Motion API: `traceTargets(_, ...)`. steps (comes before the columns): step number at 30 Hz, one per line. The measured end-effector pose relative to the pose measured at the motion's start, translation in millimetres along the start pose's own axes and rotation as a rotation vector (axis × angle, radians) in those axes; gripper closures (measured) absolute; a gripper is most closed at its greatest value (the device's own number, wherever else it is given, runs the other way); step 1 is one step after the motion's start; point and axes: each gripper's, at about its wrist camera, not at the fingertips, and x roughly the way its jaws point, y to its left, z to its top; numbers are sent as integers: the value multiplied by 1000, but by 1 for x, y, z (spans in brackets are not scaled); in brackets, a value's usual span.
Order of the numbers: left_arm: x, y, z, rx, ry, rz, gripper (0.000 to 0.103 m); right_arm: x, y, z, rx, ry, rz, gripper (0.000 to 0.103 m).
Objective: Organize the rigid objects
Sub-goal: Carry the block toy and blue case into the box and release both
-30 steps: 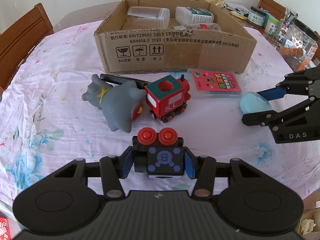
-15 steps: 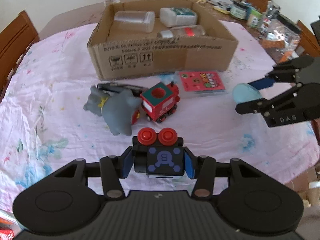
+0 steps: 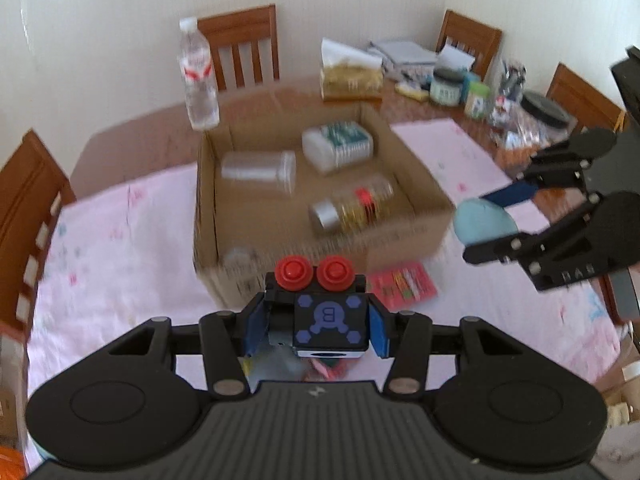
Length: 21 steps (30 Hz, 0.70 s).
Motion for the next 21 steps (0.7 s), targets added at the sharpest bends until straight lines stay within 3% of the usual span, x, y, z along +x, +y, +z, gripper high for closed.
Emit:
traceTargets(5, 22, 14, 33, 17, -47, 13, 53, 2, -5, 19, 0, -31, -25, 45)
traceTargets(15, 87, 39, 68, -14, -48, 53, 51, 18, -17, 45, 13, -28, -55, 45)
traceTargets(17, 96, 44, 71, -27, -58, 57, 32, 21, -17, 49, 9, -28, -63, 45)
traceTargets(18, 97, 46, 70, -33, -69, 75, 16, 22, -18, 51, 11, -29, -64, 45)
traceTargets(21, 92, 51, 64, -42, -102, 116, 12, 27, -19, 56, 16, -28, -61, 45)
